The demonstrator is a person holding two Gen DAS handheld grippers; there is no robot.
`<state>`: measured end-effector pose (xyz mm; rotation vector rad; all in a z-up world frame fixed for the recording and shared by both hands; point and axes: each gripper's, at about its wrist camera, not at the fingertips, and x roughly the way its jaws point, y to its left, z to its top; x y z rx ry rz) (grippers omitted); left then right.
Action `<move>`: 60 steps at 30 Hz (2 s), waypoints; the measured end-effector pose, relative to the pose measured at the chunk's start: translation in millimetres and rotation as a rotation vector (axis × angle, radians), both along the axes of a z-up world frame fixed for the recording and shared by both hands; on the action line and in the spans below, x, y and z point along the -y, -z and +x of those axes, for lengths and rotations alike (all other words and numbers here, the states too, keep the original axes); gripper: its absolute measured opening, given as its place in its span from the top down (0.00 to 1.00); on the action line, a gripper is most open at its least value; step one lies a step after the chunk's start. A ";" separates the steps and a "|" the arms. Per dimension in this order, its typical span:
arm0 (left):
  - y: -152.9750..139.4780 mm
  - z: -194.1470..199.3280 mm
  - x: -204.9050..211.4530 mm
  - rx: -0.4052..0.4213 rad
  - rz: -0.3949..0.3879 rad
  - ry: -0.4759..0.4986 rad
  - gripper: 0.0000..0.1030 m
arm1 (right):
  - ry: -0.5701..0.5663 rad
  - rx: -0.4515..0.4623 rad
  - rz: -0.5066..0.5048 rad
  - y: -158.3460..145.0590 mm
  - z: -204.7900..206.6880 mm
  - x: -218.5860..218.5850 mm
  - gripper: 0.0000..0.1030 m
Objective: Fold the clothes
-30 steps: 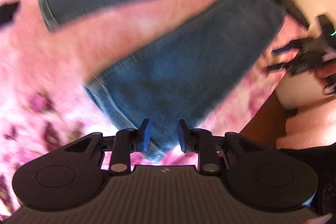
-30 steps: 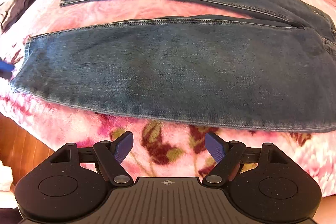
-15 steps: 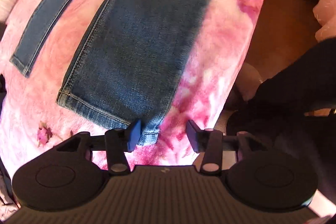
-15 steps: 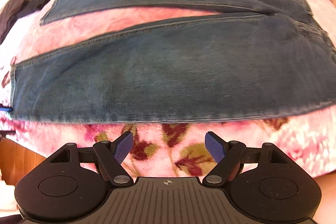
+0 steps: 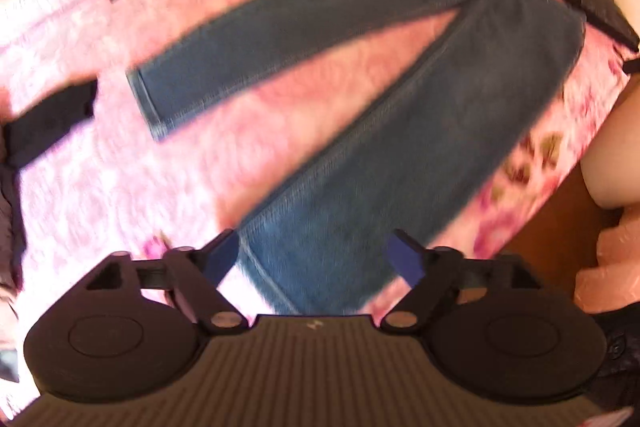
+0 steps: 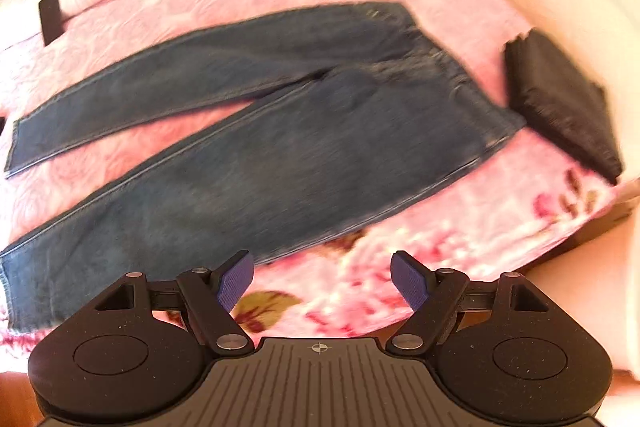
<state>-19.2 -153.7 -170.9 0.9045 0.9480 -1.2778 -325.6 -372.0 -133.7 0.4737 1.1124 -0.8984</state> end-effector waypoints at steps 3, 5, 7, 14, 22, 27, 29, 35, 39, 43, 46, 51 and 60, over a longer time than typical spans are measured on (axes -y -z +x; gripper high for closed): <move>-23.7 -7.5 11.6 0.057 -0.032 0.028 0.17 | -0.013 0.001 -0.022 -20.6 -2.1 2.6 0.23; -35.4 -8.6 16.1 0.083 -0.045 0.027 0.17 | -0.019 0.010 -0.036 -31.3 -3.4 3.4 0.23; -47.0 -8.2 17.6 0.100 -0.063 0.009 0.17 | -0.031 0.004 -0.035 -39.0 -2.9 4.0 0.23; -67.0 1.0 19.9 0.113 -0.107 -0.051 0.17 | -0.057 -0.011 -0.033 -51.3 -6.0 4.6 0.23; -72.7 5.6 21.8 0.124 -0.137 -0.028 0.17 | -0.028 -0.017 -0.051 -63.5 -14.5 -9.0 0.23; -70.5 -0.7 16.8 0.126 -0.134 -0.005 0.17 | -0.032 -0.013 -0.049 -64.7 -22.0 -17.1 0.23; -71.7 -4.4 13.3 0.142 -0.135 -0.026 0.17 | -0.031 -0.007 -0.042 -62.1 -26.5 -15.3 0.23; -78.4 -22.4 1.0 0.173 -0.137 -0.136 0.17 | -0.096 0.007 -0.033 -53.5 -41.3 7.6 0.23; -77.0 -56.5 0.6 0.208 -0.124 -0.212 0.17 | -0.158 0.032 -0.046 -52.9 -67.4 34.7 0.23; -80.0 -105.1 -0.2 0.212 -0.124 -0.293 0.18 | -0.196 0.031 -0.067 -53.6 -108.8 73.2 0.23; -78.2 -141.7 -3.5 0.223 -0.109 -0.346 0.18 | -0.210 0.009 -0.063 -44.3 -134.9 100.2 0.23; -76.3 -188.3 -14.8 0.204 -0.071 -0.394 0.18 | -0.276 -0.005 -0.050 -35.8 -160.2 126.5 0.23; -88.0 -206.0 -10.4 0.255 -0.078 -0.433 0.18 | -0.342 0.002 -0.034 -24.5 -156.7 147.3 0.23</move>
